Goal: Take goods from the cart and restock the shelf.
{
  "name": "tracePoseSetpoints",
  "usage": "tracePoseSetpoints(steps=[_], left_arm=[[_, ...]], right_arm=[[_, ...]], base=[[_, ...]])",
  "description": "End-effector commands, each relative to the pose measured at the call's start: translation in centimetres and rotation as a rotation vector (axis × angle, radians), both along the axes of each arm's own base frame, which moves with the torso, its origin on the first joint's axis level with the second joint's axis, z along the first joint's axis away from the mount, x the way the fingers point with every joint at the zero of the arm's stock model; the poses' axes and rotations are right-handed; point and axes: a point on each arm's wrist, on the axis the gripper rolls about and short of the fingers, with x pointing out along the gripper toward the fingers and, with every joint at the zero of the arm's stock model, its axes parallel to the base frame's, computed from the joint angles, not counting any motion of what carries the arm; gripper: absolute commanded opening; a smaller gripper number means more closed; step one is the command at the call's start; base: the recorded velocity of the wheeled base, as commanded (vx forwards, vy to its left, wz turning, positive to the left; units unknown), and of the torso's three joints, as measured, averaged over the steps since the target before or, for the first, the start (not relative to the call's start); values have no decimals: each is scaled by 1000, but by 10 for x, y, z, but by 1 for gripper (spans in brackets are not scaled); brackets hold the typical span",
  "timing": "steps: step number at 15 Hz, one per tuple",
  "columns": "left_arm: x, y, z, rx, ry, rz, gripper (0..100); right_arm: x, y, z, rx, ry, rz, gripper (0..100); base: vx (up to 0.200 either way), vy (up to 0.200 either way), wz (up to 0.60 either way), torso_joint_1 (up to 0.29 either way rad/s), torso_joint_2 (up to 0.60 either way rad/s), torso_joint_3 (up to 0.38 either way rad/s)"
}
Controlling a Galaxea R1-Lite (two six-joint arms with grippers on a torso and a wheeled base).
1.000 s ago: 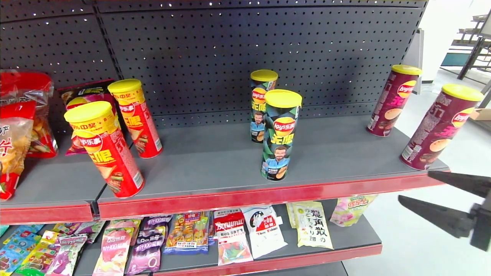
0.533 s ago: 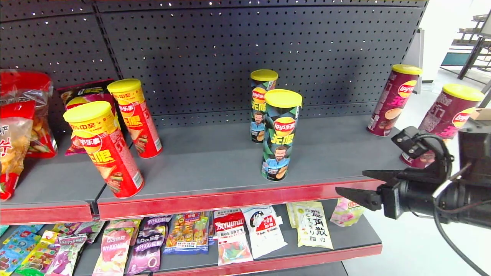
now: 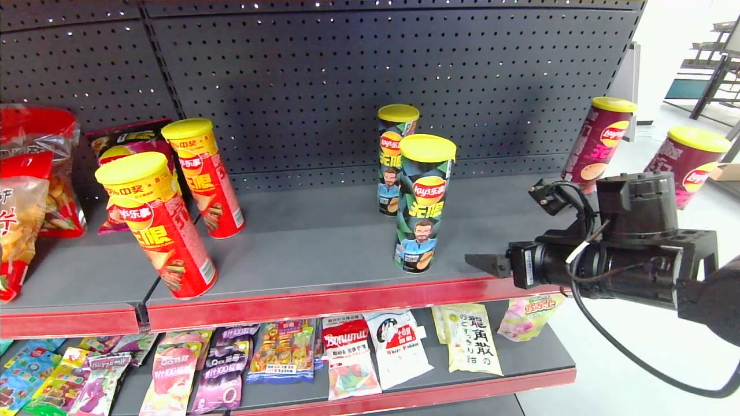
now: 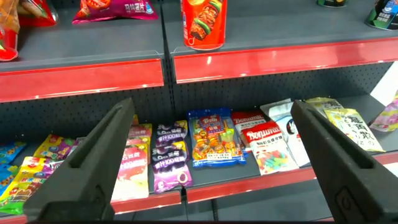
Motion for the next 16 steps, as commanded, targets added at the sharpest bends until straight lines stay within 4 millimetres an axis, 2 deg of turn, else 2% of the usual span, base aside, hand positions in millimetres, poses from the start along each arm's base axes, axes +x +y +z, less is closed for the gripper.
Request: tracePoseSetpoints(steps=[1,10,16], left_arm=[[0,0,0,0,1,-1,100],[0,0,0,0,1,-1,100],[0,0,0,0,1,-1,100]], right_arm=[[12,6,-8,-19,16,-20,100],[39,27,-19,-77,7,-58,100],[45,43,-21,-83,-5,-23,100]], base=[[0,0,0,0,0,0],[0,0,0,0,0,0],[0,0,0,0,0,0]])
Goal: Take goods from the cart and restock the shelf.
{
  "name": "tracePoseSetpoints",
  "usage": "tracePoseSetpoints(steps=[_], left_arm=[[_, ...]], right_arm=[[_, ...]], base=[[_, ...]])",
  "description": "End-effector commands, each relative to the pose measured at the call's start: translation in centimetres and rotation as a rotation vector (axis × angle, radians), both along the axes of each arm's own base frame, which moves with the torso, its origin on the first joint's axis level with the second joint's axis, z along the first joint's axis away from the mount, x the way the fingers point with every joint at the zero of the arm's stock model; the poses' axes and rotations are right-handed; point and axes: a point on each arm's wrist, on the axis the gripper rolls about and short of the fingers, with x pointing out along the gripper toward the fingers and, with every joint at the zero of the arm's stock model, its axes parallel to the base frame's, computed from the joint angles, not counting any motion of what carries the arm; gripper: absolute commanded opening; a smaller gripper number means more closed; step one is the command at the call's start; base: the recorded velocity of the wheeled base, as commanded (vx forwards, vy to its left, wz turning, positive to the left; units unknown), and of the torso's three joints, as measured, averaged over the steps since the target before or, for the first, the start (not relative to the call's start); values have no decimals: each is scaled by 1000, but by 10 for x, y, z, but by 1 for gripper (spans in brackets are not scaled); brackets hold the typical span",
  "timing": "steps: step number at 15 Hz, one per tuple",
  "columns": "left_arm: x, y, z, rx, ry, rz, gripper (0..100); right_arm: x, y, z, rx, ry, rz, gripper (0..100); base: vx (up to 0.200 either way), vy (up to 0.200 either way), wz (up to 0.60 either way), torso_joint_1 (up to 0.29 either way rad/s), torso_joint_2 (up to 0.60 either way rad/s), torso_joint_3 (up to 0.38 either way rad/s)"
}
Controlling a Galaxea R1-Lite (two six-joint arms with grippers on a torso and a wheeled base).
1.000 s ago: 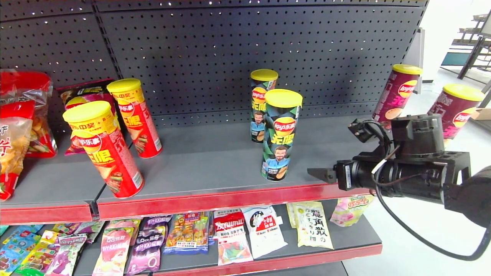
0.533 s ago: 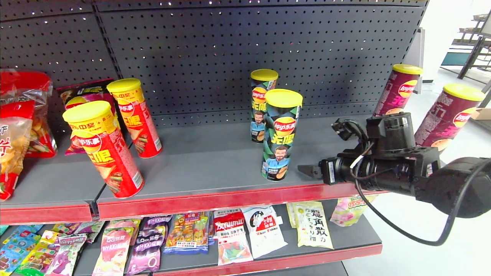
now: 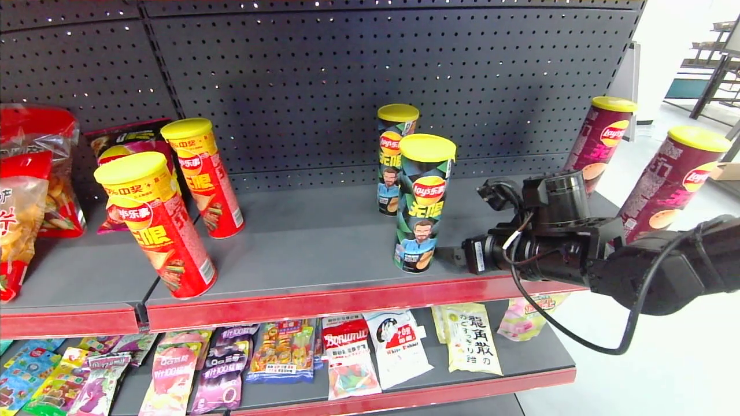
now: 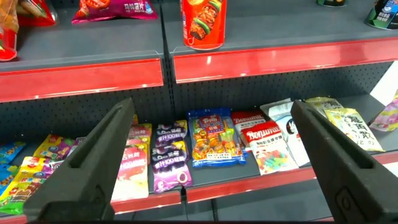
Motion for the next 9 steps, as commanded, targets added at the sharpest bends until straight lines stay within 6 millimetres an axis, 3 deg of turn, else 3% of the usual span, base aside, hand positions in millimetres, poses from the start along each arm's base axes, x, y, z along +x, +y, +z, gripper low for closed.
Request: tracePoseSetpoints(steps=[1,9], left_arm=[[0,0,0,0,0,0,100],[0,0,0,0,2,0,100]], right_arm=[[1,5,-2,-3,3,11,100],[4,11,-6,-17,3,14,100]], base=[[0,0,0,0,0,0],[0,0,0,0,0,0]])
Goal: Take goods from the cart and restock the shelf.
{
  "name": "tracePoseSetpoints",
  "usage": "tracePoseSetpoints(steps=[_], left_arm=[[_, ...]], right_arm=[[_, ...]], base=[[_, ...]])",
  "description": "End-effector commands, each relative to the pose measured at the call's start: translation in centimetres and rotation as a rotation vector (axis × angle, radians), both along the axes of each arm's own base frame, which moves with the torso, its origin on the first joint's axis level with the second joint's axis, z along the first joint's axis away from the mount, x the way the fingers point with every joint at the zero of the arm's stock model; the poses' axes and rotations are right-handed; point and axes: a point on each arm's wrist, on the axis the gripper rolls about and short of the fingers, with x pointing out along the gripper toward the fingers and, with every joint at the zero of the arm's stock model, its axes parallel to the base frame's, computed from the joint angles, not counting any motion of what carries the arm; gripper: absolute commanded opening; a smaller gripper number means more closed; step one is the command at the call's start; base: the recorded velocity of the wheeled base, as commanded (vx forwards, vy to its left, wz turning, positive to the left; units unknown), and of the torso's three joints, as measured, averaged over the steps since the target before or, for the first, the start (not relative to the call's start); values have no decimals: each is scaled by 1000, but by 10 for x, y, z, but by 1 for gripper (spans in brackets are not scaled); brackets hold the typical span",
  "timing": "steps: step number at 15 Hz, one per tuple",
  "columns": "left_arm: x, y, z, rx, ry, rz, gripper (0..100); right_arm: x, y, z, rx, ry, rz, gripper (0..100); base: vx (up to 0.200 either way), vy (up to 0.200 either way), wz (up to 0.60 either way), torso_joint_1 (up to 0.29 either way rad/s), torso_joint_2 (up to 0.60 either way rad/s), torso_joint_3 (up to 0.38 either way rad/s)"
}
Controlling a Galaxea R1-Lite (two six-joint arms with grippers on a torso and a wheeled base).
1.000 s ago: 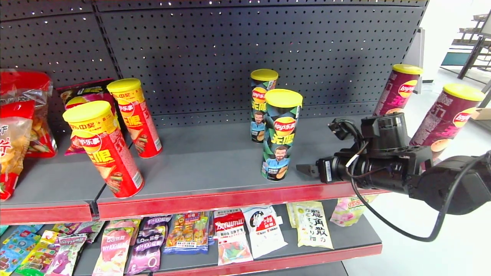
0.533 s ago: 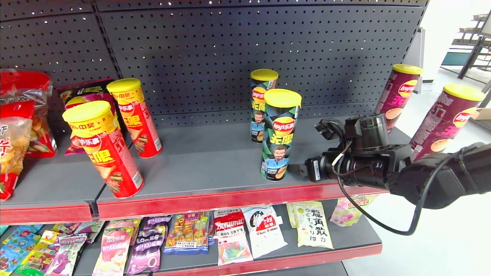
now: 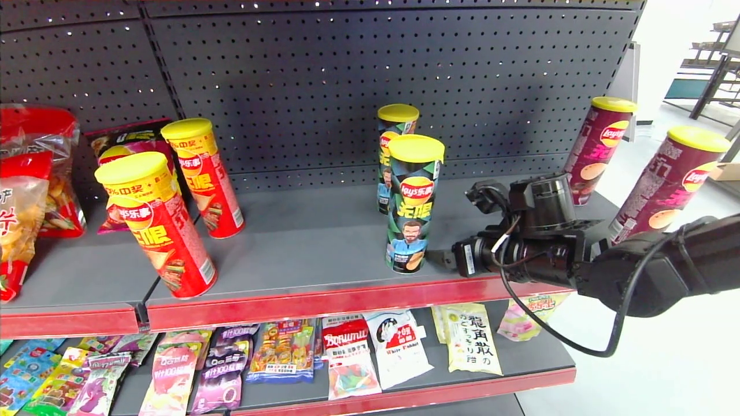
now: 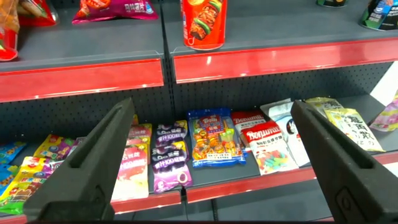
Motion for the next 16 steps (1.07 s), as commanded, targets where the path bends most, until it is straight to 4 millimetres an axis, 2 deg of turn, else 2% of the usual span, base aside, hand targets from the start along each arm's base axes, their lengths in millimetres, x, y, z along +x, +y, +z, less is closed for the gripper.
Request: tracePoseSetpoints(steps=[1,16], left_arm=[[0,0,0,0,1,0,100],[0,0,0,0,1,1,100]], right_arm=[[4,0,0,-6,-6,-21,100],[8,15,2,-14,-34,20,100]], base=[[0,0,0,0,0,0],[0,0,0,0,0,0]])
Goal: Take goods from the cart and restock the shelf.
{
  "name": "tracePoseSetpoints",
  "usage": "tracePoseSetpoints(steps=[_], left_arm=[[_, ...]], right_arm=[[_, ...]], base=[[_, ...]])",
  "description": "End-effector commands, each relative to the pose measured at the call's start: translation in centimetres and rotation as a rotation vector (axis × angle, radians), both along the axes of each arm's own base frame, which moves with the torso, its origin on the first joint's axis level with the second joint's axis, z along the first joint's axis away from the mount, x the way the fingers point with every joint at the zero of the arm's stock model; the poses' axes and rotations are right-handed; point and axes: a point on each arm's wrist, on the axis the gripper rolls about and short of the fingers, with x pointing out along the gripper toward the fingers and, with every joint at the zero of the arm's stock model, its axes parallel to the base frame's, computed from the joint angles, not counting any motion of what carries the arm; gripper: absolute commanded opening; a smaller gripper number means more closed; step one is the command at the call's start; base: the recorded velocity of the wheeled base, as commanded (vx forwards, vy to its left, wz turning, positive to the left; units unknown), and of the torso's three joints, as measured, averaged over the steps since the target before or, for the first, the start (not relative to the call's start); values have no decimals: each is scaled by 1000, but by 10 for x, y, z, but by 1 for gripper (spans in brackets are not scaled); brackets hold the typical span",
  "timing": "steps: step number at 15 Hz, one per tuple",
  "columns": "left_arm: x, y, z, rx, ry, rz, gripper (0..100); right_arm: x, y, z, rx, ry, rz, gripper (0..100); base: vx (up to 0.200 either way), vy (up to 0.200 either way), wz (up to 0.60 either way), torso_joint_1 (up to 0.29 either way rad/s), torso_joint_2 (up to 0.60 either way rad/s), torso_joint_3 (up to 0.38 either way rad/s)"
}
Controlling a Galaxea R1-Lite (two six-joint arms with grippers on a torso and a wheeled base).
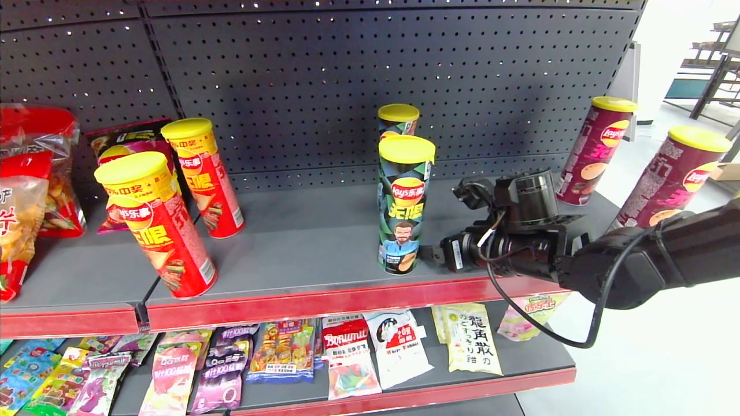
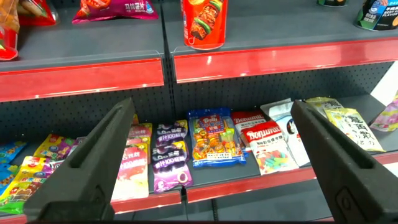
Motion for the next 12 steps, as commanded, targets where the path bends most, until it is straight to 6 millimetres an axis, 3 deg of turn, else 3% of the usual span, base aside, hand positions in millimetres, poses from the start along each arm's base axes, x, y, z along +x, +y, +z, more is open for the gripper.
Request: tracePoseSetpoints(steps=[1,12], left_arm=[[0,0,0,0,2,0,100],[0,0,0,0,0,0,100]], right_arm=[[1,1,-2,0,4,1,100],[6,5,-1,4,-6,3,100]], base=[[0,0,0,0,0,0],[0,0,0,0,0,0]])
